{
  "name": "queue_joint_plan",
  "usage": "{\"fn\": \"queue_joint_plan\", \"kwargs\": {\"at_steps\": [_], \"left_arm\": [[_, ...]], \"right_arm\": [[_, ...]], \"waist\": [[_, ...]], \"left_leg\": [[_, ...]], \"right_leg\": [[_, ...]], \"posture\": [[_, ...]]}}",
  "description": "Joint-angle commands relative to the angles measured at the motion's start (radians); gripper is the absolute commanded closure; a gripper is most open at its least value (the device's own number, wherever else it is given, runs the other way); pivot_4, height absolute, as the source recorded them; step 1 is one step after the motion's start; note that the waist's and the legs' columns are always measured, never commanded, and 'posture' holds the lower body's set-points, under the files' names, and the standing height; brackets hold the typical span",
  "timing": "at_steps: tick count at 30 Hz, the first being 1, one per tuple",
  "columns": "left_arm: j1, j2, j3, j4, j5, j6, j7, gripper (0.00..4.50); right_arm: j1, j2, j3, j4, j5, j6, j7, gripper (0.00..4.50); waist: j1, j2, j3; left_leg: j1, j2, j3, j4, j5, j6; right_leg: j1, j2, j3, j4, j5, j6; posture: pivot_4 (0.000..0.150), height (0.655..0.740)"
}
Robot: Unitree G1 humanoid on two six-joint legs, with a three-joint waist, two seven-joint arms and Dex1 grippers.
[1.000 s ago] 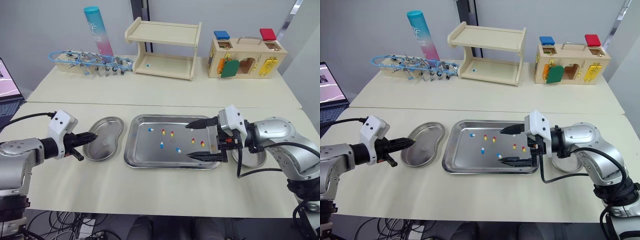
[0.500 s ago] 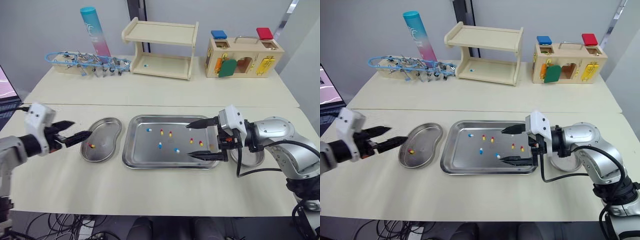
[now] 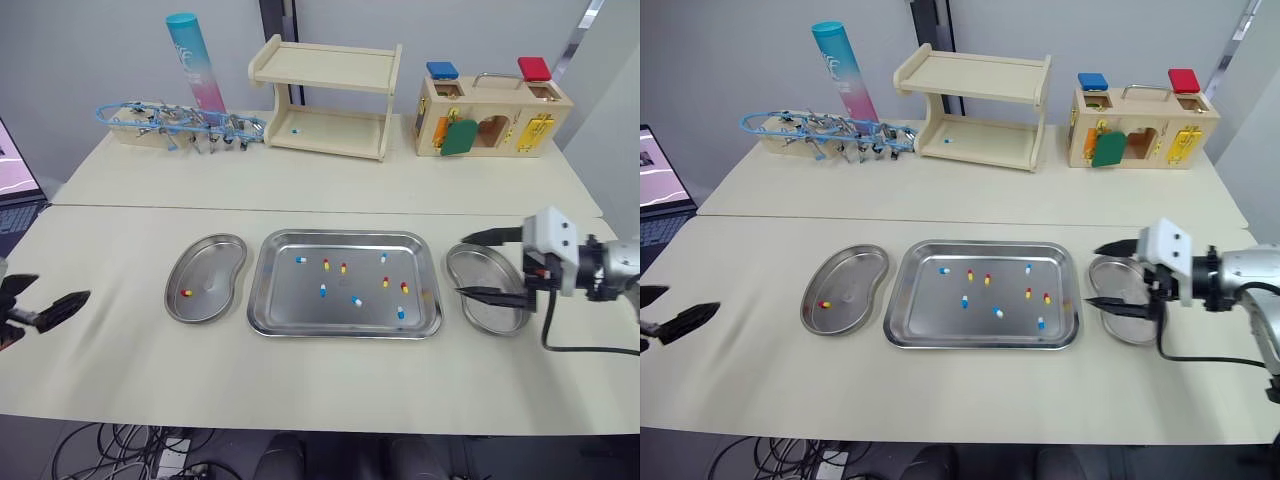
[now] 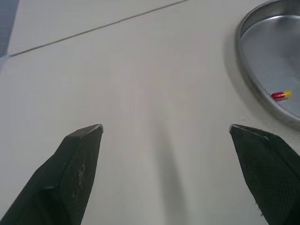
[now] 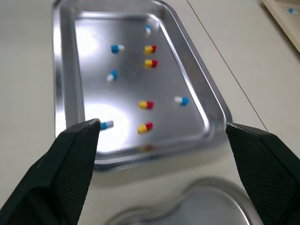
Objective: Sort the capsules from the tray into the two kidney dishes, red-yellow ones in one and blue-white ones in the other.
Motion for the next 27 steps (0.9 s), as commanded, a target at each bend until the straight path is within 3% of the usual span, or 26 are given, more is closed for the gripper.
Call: {"fn": "queue_joint_plan", "kwargs": {"at_steps": [1, 5, 9, 27], "left_arm": [[0.025, -0.02, 0.074, -0.049, -0.035, -0.007, 0.0, 0.02], [0.095, -0.06, 0.12, -0.097, -0.08, 0.012, -0.027, 0.02], [0.17, -0.079, 0.147, -0.029, -0.066, -0.039, -0.038, 0.02], [0.203, -0.073, 0.15, 0.008, -0.097, -0.063, -0.029, 0.02]], "right_arm": [[0.027, -0.036, -0.062, 0.137, -0.044, -0.098, 0.012, 0.0], [0.045, -0.057, -0.07, 0.309, -0.093, -0.194, 0.021, 0.0], [0.043, -0.078, -0.047, 0.429, -0.145, -0.279, 0.038, 0.0], [0.02, -0.093, -0.045, 0.409, -0.144, -0.148, 0.086, 0.0]], "waist": [[0.0, 0.0, 0.0], [-0.001, 0.0, 0.0], [-0.01, 0.001, 0.0], [-0.003, 0.001, 0.0]], "left_leg": [[0.0, 0.0, 0.0, 0.0, 0.0, 0.0], [0.0, 0.0, 0.0, 0.0, 0.0, 0.0], [0.001, 0.0, 0.002, -0.001, 0.0, 0.0], [0.004, 0.0, 0.002, 0.0, 0.0, 0.0]], "right_leg": [[0.0, 0.0, 0.0, 0.0, 0.0, 0.0], [0.0, 0.0, 0.0, 0.001, 0.0, 0.0], [0.0, 0.0, 0.002, 0.0, 0.0, 0.0], [0.003, 0.0, 0.002, 0.0, 0.001, 0.0]], "posture": [[0.15, 0.74], [0.15, 0.74], [0.15, 0.74], [0.15, 0.74]]}}
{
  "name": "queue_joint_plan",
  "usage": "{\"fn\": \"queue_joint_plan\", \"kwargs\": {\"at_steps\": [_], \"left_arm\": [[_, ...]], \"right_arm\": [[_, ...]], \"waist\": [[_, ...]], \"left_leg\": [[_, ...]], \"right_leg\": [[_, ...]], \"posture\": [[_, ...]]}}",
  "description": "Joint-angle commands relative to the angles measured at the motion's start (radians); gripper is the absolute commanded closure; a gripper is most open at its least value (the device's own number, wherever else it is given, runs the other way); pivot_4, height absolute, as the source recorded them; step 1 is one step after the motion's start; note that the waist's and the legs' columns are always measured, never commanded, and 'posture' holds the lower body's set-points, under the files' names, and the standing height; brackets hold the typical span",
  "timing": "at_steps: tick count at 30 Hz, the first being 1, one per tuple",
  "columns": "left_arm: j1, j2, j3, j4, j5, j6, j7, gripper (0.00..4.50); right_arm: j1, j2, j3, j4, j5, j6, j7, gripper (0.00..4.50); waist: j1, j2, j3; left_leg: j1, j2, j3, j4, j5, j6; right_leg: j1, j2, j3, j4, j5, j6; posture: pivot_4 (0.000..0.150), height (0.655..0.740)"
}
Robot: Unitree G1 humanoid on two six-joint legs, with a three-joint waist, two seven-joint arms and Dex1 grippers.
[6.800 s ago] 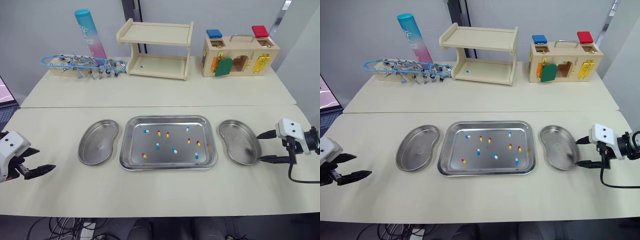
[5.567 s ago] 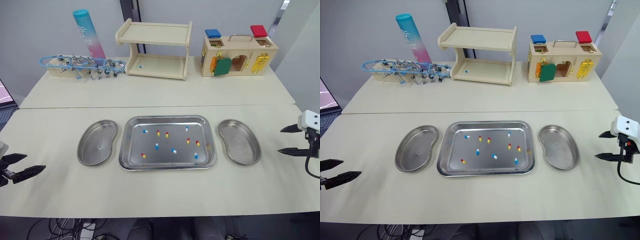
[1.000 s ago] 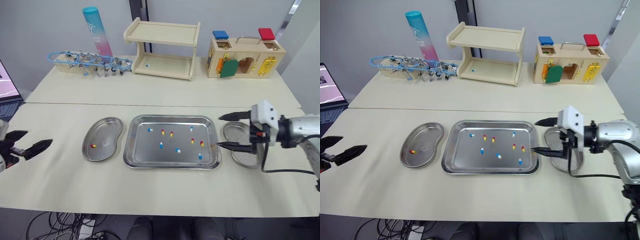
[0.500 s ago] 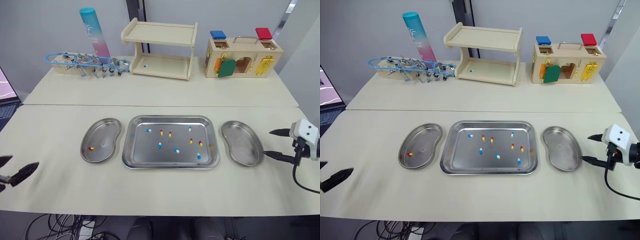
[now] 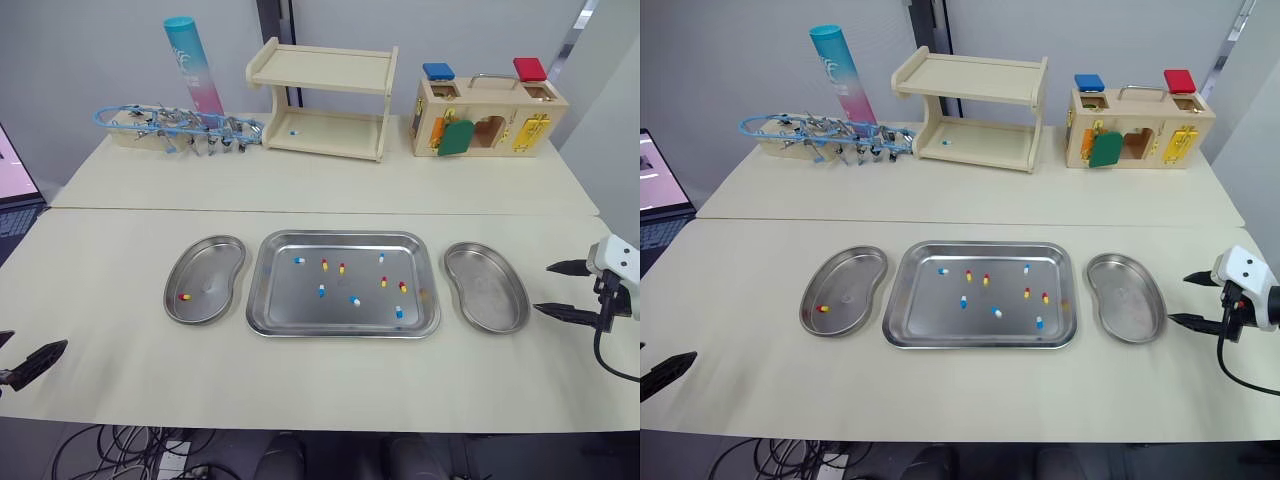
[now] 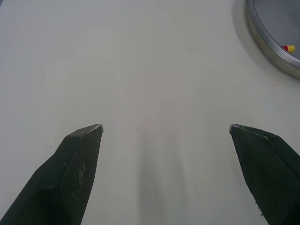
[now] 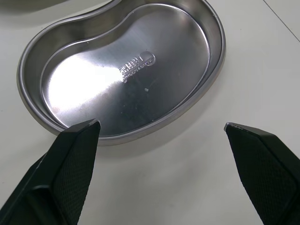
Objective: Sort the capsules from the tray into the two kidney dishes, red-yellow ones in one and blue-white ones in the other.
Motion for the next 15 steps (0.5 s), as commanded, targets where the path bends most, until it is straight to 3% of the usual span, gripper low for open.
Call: {"fn": "queue_joint_plan", "kwargs": {"at_steps": [1, 15], "left_arm": [[0.011, 0.01, 0.055, -0.021, -0.011, -0.015, 0.005, 0.02], [-0.021, -0.013, 0.013, -0.097, -0.044, -0.001, 0.02, 0.02]], "right_arm": [[0.006, -0.025, -0.015, -0.03, 0.002, 0.001, 0.003, 0.0], [-0.076, -0.003, 0.016, 0.036, -0.019, -0.045, 0.003, 0.0]], "waist": [[0.0, 0.0, 0.0], [0.0, 0.0, 0.0]], "left_leg": [[0.0, 0.0, 0.0, 0.0, 0.0, 0.0], [0.0, 0.0, 0.0, 0.0, 0.0, 0.0]], "right_leg": [[0.0, 0.0, 0.0, 0.0, 0.0, 0.0], [0.0, 0.0, 0.0, 0.0, 0.0, 0.0]], "posture": [[0.15, 0.74], [0.15, 0.74]]}}
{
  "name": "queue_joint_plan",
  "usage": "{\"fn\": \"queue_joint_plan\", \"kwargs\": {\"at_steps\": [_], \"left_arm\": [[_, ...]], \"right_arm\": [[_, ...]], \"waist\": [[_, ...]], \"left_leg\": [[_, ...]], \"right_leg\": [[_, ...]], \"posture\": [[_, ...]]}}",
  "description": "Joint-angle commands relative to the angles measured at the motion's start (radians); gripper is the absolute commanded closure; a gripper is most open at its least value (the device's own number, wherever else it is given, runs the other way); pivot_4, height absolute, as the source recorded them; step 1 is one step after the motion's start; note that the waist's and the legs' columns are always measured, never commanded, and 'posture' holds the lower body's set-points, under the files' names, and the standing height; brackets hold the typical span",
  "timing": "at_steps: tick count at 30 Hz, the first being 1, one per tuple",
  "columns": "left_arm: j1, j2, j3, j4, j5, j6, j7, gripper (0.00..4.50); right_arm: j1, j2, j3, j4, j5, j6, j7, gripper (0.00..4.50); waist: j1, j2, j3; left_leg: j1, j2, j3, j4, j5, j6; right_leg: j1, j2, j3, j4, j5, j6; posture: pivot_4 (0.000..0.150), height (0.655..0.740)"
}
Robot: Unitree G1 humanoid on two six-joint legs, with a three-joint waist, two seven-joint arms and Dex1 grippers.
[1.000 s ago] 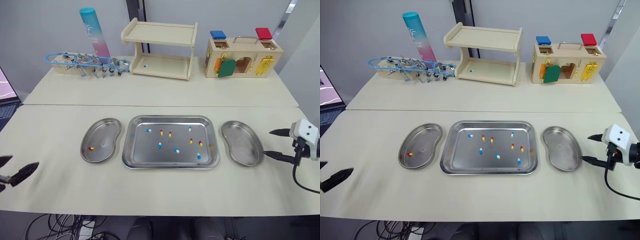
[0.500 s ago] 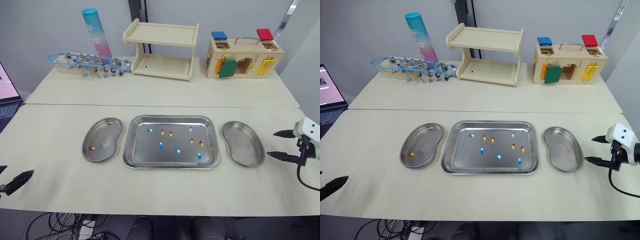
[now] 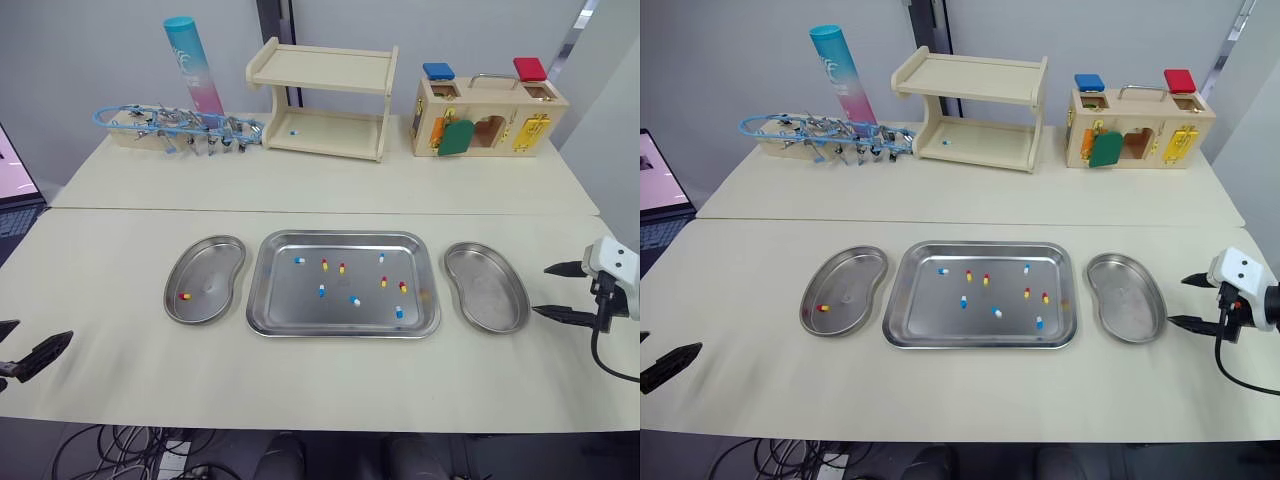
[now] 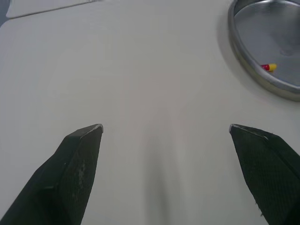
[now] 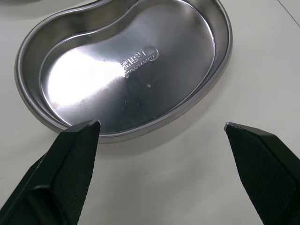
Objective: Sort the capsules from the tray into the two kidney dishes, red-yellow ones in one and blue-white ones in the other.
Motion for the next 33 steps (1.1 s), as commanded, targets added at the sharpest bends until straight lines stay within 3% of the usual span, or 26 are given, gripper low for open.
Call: {"fn": "queue_joint_plan", "kwargs": {"at_steps": [1, 9, 16, 23, 28, 31, 33], "left_arm": [[-0.006, 0.006, 0.013, -0.02, -0.013, -0.001, 0.002, 0.02], [-0.032, -0.003, -0.029, -0.18, -0.085, 0.046, -0.034, 0.02], [-0.016, -0.055, -0.09, -0.393, -0.173, 0.044, -0.086, 0.02], [-0.027, -0.075, -0.215, -0.595, -0.256, 0.099, -0.071, 0.02], [-0.077, -0.138, -0.273, -0.624, -0.265, 0.081, -0.001, 0.02], [-0.083, -0.163, -0.286, -0.644, -0.27, 0.08, 0.017, 0.0], [-0.073, -0.18, -0.291, -0.655, -0.265, 0.081, 0.036, 0.0]], "right_arm": [[-0.031, 0.001, -0.015, 0.003, 0.014, -0.016, -0.002, 0.0], [-0.125, 0.074, -0.01, -0.013, 0.042, 0.015, -0.016, 0.0], [-0.111, 0.157, 0.022, -0.273, 0.112, 0.118, -0.037, 0.0], [-0.159, 0.302, 0.165, -0.569, 0.12, 0.337, -0.169, 0.0], [-0.274, 0.411, 0.319, -0.588, 0.073, 0.385, -0.197, 0.0], [-0.319, 0.459, 0.368, -0.549, 0.04, 0.386, -0.217, 0.55], [-0.356, 0.497, 0.403, -0.506, 0.009, 0.361, -0.23, 1.3]], "waist": [[0.0, 0.0, 0.0], [0.001, 0.0, 0.0], [0.001, 0.0, 0.0], [0.004, 0.0, 0.0], [0.001, 0.0, 0.0], [0.003, -0.001, 0.0], [0.005, -0.001, 0.0]], "left_leg": [[0.0, 0.0, 0.0, 0.0, 0.0, 0.0], [0.0, 0.0, 0.0, 0.0, 0.0, 0.0], [-0.001, 0.0, 0.0, 0.0, 0.0, 0.0], [-0.002, 0.0, -0.001, 0.0, 0.0, 0.0], [-0.002, 0.0, -0.002, 0.0, 0.0, 0.0], [-0.002, 0.0, -0.002, 0.0, 0.0, 0.0], [-0.004, 0.0, -0.002, 0.001, 0.0, 0.0]], "right_leg": [[0.0, 0.0, 0.0, 0.0, 0.0, 0.0], [0.0, 0.0, 0.0, 0.0, 0.0, 0.0], [0.0, 0.0, 0.0, -0.001, 0.0, 0.0], [0.0, 0.0, 0.0, -0.001, 0.0, 0.0], [-0.001, 0.0, -0.001, 0.0, 0.0, 0.0], [-0.001, 0.001, -0.001, -0.001, 0.0, 0.0], [-0.001, 0.0, -0.002, -0.002, 0.0, 0.0]], "posture": [[0.15, 0.74], [0.15, 0.74], [0.15, 0.74], [0.15, 0.74], [0.15, 0.74], [0.15, 0.74], [0.15, 0.74]]}}
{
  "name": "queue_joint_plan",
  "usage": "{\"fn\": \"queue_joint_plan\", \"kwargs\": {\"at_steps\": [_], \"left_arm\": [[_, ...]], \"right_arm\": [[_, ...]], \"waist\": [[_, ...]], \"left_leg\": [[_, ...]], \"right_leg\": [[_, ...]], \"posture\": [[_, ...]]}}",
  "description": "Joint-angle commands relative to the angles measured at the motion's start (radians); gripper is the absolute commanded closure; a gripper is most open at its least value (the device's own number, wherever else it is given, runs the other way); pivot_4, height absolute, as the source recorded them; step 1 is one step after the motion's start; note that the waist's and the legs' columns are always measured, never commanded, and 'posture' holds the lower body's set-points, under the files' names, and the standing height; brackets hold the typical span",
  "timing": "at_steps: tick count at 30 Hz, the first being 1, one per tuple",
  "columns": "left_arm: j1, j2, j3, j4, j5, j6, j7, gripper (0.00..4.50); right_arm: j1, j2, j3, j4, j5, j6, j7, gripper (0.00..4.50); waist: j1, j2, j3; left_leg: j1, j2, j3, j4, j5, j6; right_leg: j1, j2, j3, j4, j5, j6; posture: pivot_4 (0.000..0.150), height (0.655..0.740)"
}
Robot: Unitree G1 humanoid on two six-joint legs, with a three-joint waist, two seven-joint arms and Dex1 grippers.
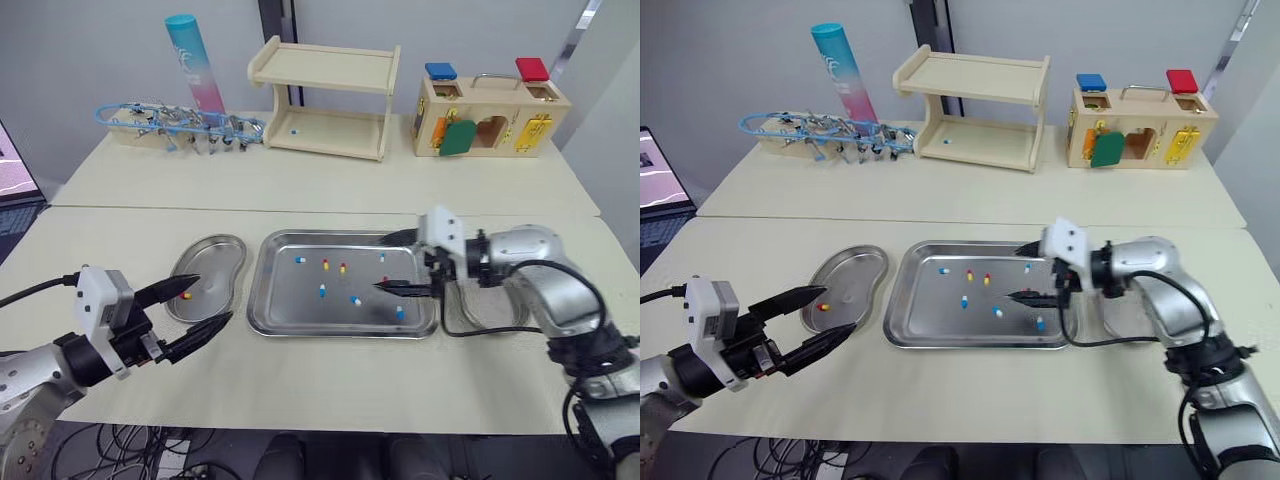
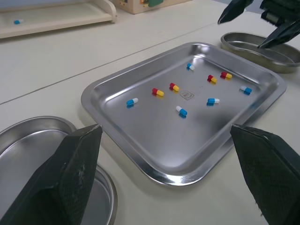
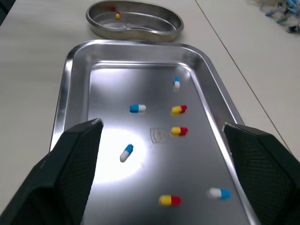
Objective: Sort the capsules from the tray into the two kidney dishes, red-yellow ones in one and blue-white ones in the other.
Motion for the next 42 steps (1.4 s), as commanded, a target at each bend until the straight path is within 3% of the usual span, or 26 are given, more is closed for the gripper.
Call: {"fn": "queue_joint_plan", "kwargs": {"at_steps": [1, 4, 9, 20, 29, 38, 42], "left_arm": [[0.016, -0.022, 0.004, -0.043, -0.017, -0.015, 0.037, 0.0], [0.029, -0.023, 0.008, -0.042, -0.02, -0.005, 0.054, 0.0], [0.029, -0.024, 0.012, -0.023, -0.039, -0.001, 0.067, 0.0], [0.051, -0.008, -0.002, 0.022, -0.012, -0.059, -0.008, 0.0], [0.057, -0.006, -0.033, 0.024, 0.016, -0.09, -0.025, 0.0], [0.054, -0.007, -0.052, 0.014, 0.03, -0.097, -0.009, 0.0], [0.05, -0.008, -0.057, 0.017, 0.033, -0.099, -0.006, 0.0]], "right_arm": [[-0.071, 0.049, 0.036, 0.054, -0.053, -0.027, -0.035, 1.62], [-0.113, 0.101, 0.067, 0.099, -0.084, -0.022, -0.058, 2.55], [-0.203, 0.229, 0.135, 0.229, -0.154, 0.022, -0.123, 2.55], [-0.381, 0.501, 0.17, 0.685, -0.281, -0.129, -0.264, 2.55], [-0.464, 0.611, 0.163, 0.97, -0.358, -0.283, -0.339, 2.55], [-0.51, 0.641, 0.146, 1.137, -0.4, -0.347, -0.366, 2.55], [-0.526, 0.653, 0.115, 1.165, -0.391, -0.337, -0.36, 3.4]], "waist": [[0.002, 0.0, 0.0], [0.0, 0.0, 0.0], [-0.005, 0.0, 0.0], [-0.01, 0.0, 0.0], [-0.02, 0.0, 0.0], [-0.028, 0.0, 0.0], [-0.028, 0.0, 0.0]], "left_leg": [[0.0, 0.0, 0.0, 0.0, 0.0, 0.0], [0.0, 0.0, -0.001, 0.0, 0.0, -0.001], [0.001, 0.0, 0.0, 0.0, 0.0, -0.001], [0.001, 0.0, -0.001, 0.0, 0.001, -0.002], [0.001, 0.0, -0.001, -0.001, 0.001, -0.001], [0.001, 0.0, -0.001, -0.001, 0.001, -0.001], [0.001, 0.001, -0.001, -0.001, 0.001, -0.001]], "right_leg": [[0.0, 0.0, 0.0, 0.0, 0.0, 0.0], [-0.001, 0.0, 0.0, 0.001, 0.0, 0.0], [-0.001, 0.0, 0.0, 0.002, 0.0, 0.0], [-0.002, 0.001, 0.0, 0.002, 0.0, 0.0], [-0.003, 0.001, 0.0, 0.002, 0.0, -0.001], [-0.003, 0.001, 0.001, 0.003, 0.0, -0.001], [-0.003, 0.001, 0.001, 0.003, 0.0, -0.001]], "posture": [[0.15, 0.74], [0.15, 0.74], [0.15, 0.74], [0.15, 0.74], [0.15, 0.74], [0.15, 0.74], [0.15, 0.74]]}}
